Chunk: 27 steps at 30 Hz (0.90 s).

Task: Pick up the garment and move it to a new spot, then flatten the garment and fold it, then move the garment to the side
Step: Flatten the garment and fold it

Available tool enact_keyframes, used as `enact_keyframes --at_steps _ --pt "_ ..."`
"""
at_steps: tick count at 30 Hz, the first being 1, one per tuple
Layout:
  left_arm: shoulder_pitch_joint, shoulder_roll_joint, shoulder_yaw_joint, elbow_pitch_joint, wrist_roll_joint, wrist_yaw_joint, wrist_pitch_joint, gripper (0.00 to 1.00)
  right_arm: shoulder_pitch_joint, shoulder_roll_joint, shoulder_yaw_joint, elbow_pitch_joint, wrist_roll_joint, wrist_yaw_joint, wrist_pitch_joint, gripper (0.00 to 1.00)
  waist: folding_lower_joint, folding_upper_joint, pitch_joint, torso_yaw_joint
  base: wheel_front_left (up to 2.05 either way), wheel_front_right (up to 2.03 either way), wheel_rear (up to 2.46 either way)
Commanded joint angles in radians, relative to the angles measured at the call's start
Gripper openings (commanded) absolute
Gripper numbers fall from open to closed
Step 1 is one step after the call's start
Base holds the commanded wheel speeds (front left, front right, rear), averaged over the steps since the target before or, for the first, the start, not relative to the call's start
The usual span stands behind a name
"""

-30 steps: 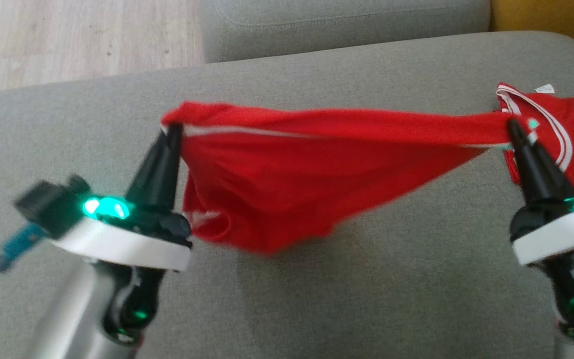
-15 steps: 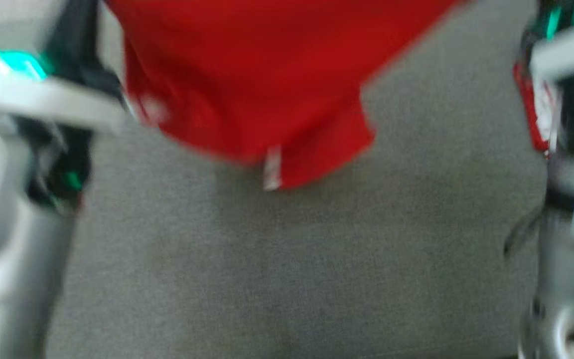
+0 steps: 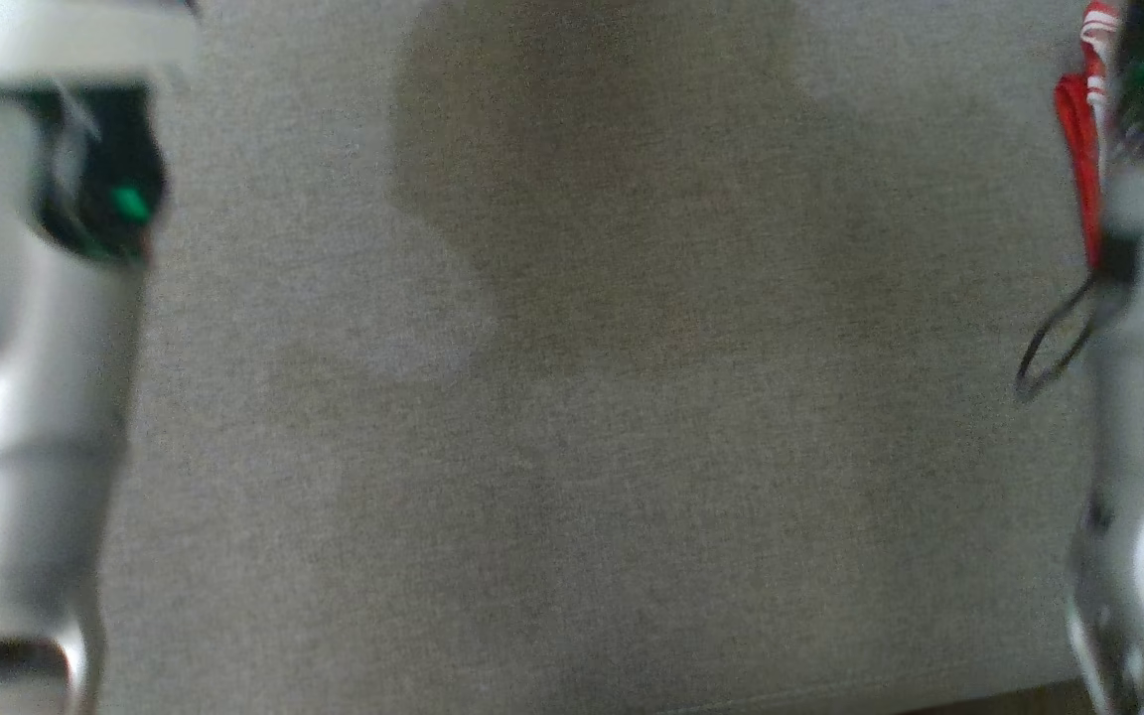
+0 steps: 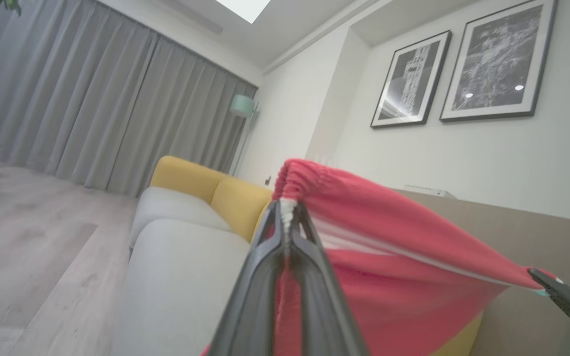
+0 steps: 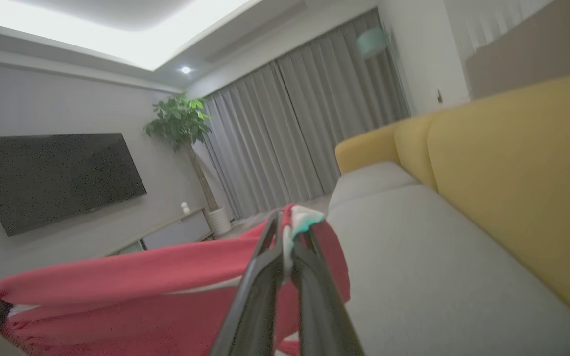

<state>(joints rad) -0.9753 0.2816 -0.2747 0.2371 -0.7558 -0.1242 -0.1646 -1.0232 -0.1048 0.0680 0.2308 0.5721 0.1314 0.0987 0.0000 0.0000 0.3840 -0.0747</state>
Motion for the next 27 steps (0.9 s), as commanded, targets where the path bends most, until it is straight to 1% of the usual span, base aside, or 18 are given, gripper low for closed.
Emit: enact_keyframes --at_steps 1,2,3,5,8,10,12,15,16,19,23,25,27 --pt "0.037 0.04 0.017 -0.001 -0.015 -0.002 -0.018 0.0 0.062 0.009 0.016 -0.013 0.005 -0.001 0.011 0.0 0.0 0.0 -0.009 -0.001 0.0 0.0 0.0" --pt "0.073 0.044 0.001 0.016 -0.013 -0.003 -0.031 0.0 0.104 0.01 0.018 -0.004 0.011 -0.001 0.02 0.0 0.0 0.0 -0.015 -0.002 0.0 0.0 0.0" --pt "0.158 0.045 -0.042 0.052 -0.006 -0.005 -0.053 0.0 0.195 0.009 0.027 0.018 0.007 -0.001 0.041 0.0 0.0 0.0 -0.035 -0.002 0.0 0.0 0.0" --pt "0.25 0.04 -0.085 0.082 -0.008 -0.006 -0.069 0.0 0.291 0.011 0.03 0.038 -0.001 -0.001 0.071 0.0 0.0 0.0 -0.06 -0.001 0.0 0.0 0.0" --pt "0.39 0.03 -0.129 0.107 -0.04 -0.006 -0.083 0.0 0.431 0.015 0.043 0.031 0.017 -0.001 0.121 0.0 0.0 0.0 -0.103 0.001 0.0 0.0 0.0" --pt "0.484 0.028 -0.161 0.104 -0.056 -0.006 -0.086 0.0 0.523 0.003 0.038 0.014 -0.005 -0.001 0.158 0.0 0.0 0.0 -0.133 0.006 0.0 0.0 0.0" --pt "0.577 0.033 -0.19 0.086 -0.068 -0.006 -0.085 0.0 0.618 -0.002 0.009 -0.017 -0.041 -0.001 0.204 0.0 0.0 0.0 -0.166 0.013 0.0 0.0 0.0" --pt "0.713 0.052 -0.232 0.027 -0.08 0.0 -0.052 0.0 0.761 0.007 -0.058 -0.107 -0.105 -0.001 0.292 0.0 0.0 0.0 -0.218 0.025 0.0 0.0 0.0" --pt "0.755 0.062 -0.245 -0.004 -0.087 0.008 -0.029 0.0 0.808 0.012 -0.085 -0.149 -0.128 -0.001 0.325 0.0 0.0 0.0 -0.232 0.03 0.0 0.0 0.0" --pt "0.876 0.092 -0.27 -0.129 -0.119 0.052 0.046 0.0 0.952 0.028 -0.168 -0.292 -0.208 -0.001 0.437 0.0 0.0 0.0 -0.266 0.047 0.0 0.0 0.0" --pt "1.015 0.14 -0.303 -0.325 -0.167 0.134 0.169 0.0 1.117 0.046 -0.243 -0.498 -0.285 -0.001 0.605 0.0 0.0 0.0 -0.281 0.061 0.0 0.0 0.0" --pt "1.065 0.155 -0.319 -0.415 -0.183 0.17 0.212 0.0 1.167 0.05 -0.272 -0.589 -0.31 -0.001 0.667 0.0 0.0 0.0 -0.281 0.064 0.0 0.0 0.0" --pt "1.095 0.157 -0.322 -0.485 -0.201 0.193 0.23 0.0 1.188 0.053 -0.287 -0.658 -0.316 -0.001 0.7 0.0 0.0 0.0 -0.28 0.068 0.0 0.0 0.0"
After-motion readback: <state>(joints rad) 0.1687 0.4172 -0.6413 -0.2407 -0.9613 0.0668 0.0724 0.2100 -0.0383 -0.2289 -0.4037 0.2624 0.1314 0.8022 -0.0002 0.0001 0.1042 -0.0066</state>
